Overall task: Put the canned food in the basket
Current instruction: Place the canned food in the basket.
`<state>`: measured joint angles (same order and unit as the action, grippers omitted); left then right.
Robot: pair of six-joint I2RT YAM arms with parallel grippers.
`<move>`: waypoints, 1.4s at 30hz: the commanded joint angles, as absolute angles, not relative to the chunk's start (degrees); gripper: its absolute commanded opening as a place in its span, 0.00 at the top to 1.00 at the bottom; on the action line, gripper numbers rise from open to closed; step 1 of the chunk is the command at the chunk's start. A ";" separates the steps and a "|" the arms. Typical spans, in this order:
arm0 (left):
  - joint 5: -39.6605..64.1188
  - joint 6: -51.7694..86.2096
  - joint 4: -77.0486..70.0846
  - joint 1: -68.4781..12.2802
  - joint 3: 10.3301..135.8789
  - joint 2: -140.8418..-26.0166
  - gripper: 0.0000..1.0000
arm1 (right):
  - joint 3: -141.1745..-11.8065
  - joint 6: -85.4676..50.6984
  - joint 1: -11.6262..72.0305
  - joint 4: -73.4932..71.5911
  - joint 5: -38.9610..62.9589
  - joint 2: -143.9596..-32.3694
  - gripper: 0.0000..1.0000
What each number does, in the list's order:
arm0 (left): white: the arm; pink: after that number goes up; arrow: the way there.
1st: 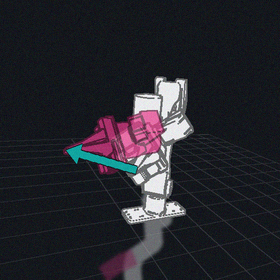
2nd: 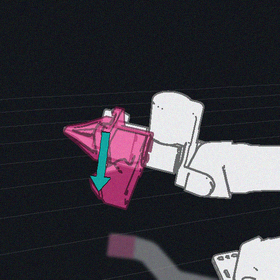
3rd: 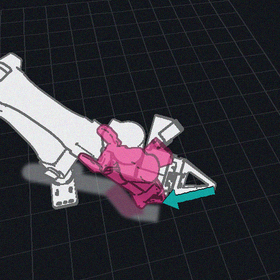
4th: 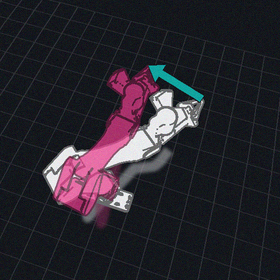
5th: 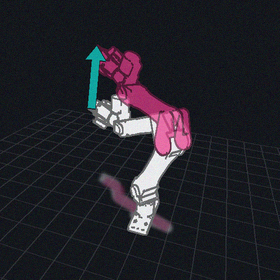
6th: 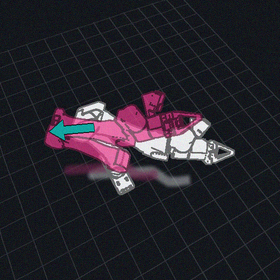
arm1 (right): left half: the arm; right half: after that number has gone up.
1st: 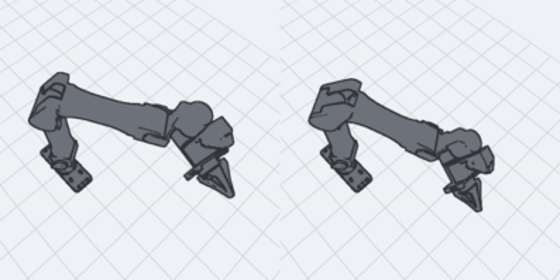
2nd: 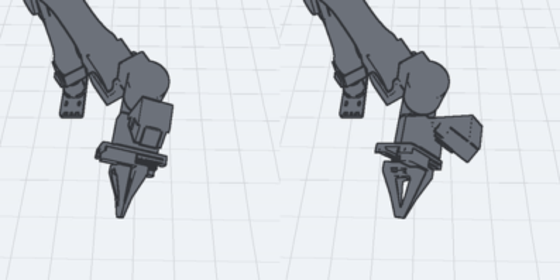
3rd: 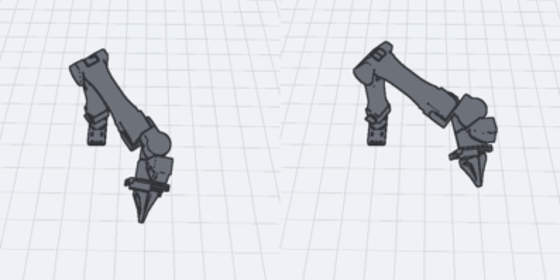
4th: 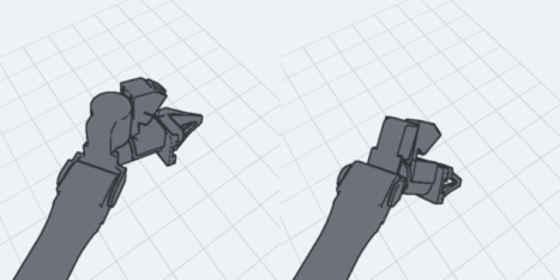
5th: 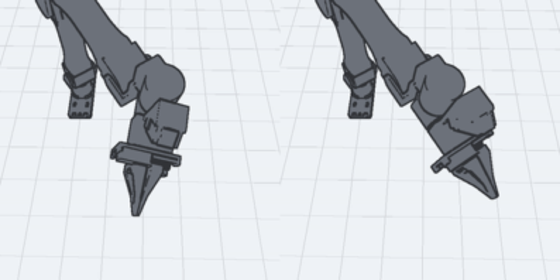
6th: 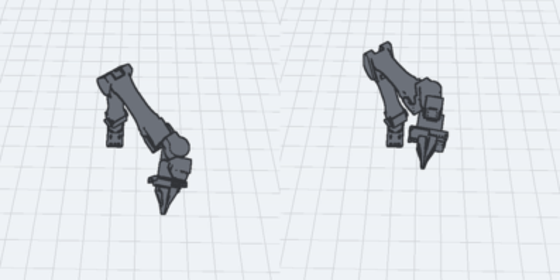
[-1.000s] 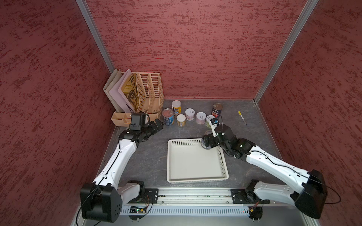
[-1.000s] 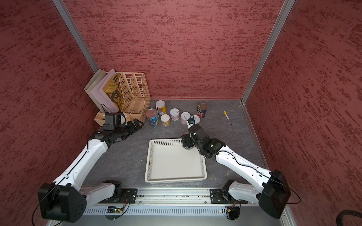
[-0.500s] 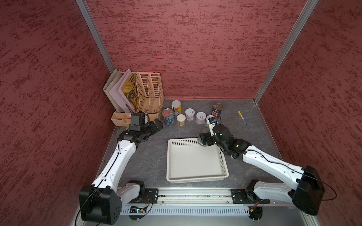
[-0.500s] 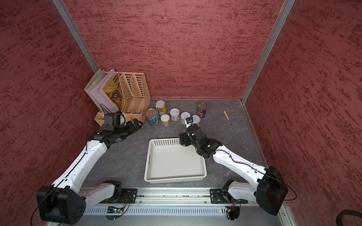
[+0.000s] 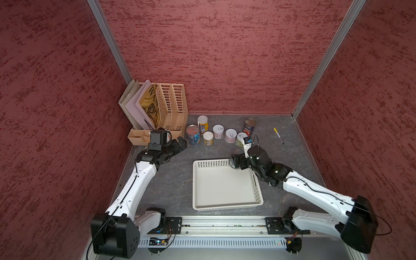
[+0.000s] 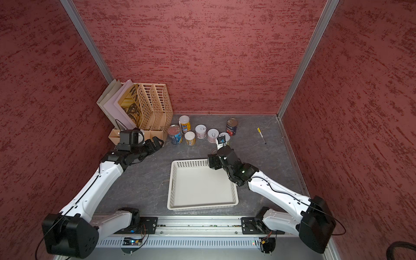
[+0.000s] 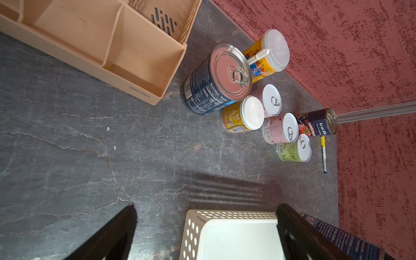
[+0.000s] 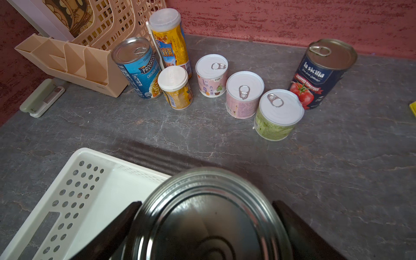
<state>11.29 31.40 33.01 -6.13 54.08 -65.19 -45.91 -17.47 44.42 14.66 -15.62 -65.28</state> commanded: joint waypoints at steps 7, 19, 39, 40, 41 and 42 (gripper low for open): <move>10.78 30.56 32.76 -6.51 54.93 -65.26 0.00 | -46.68 -22.41 44.65 12.39 -15.28 -64.63 0.69; 11.25 30.68 32.51 -6.51 55.24 -65.88 0.00 | -45.81 -22.30 44.65 11.97 -13.64 -63.74 0.72; 12.05 30.90 32.41 -6.85 55.11 -66.23 0.00 | -47.19 -20.09 44.65 11.08 -19.93 -73.22 0.70; 12.04 30.85 32.36 -6.86 55.11 -66.18 0.00 | -47.35 -19.72 44.65 10.94 -20.48 -73.67 0.70; 12.00 30.88 32.39 -6.86 55.11 -66.20 0.00 | -47.39 -19.34 44.65 10.62 -21.02 -74.10 0.70; 12.08 30.85 32.28 -6.94 55.11 -66.18 0.00 | -47.43 -18.96 44.65 10.31 -21.46 -74.54 0.70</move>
